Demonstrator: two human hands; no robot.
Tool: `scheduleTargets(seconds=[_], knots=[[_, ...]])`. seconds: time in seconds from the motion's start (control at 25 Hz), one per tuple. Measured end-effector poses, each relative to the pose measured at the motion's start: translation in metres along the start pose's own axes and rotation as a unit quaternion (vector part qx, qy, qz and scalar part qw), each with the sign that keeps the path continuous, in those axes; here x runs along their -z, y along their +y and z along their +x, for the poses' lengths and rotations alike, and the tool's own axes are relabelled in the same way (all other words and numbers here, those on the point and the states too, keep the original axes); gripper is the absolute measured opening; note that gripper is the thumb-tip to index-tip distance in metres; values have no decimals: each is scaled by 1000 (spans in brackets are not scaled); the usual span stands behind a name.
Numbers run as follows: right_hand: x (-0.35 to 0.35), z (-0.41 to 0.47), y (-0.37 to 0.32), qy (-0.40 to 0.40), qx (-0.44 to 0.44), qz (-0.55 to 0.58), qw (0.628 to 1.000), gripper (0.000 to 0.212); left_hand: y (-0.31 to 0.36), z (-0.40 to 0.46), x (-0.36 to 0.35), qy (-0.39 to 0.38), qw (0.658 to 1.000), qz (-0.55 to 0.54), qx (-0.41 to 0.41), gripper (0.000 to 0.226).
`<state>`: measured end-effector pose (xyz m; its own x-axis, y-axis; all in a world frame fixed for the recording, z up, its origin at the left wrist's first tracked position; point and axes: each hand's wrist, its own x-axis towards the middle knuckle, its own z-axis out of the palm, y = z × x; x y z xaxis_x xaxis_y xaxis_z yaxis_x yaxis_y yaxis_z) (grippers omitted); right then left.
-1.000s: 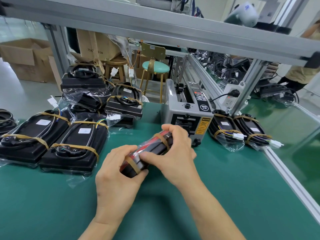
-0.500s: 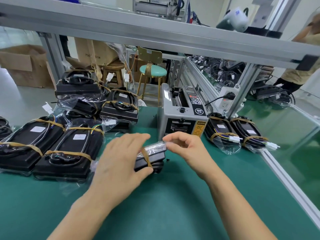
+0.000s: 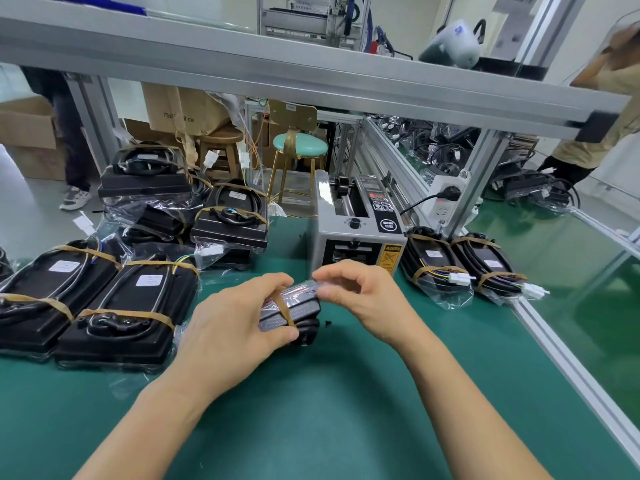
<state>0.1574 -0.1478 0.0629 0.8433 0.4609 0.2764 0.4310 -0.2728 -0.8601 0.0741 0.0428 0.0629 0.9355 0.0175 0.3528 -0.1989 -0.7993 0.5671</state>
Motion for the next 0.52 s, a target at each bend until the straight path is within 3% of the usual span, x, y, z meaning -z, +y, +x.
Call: scheduleTargets(seconds=[0.12,0.2,0.28,0.36,0.44,0.52], knots=[[1,7,-8,-4,36,-27,999,17,-1,0,3,-24,1000,-10,5,61],[-2,14,-11,-11,12,-37,999,21,-1,-1,8,-53,998,-36,-8,67],[-11,19,-12,-31,-108,51,992,20,1,-1,11,-98,994,-28,-40,78],[-25,18,-7,-52,-262,162,950,13,3,0,9,-152,984,49,-74,84],[-33,8,10,-1,-335,159,929,5,5,2,5,-168,978,91,-79,80],[-32,-4,23,148,-315,149,926,14,4,3,2,-145,984,83,-54,77]])
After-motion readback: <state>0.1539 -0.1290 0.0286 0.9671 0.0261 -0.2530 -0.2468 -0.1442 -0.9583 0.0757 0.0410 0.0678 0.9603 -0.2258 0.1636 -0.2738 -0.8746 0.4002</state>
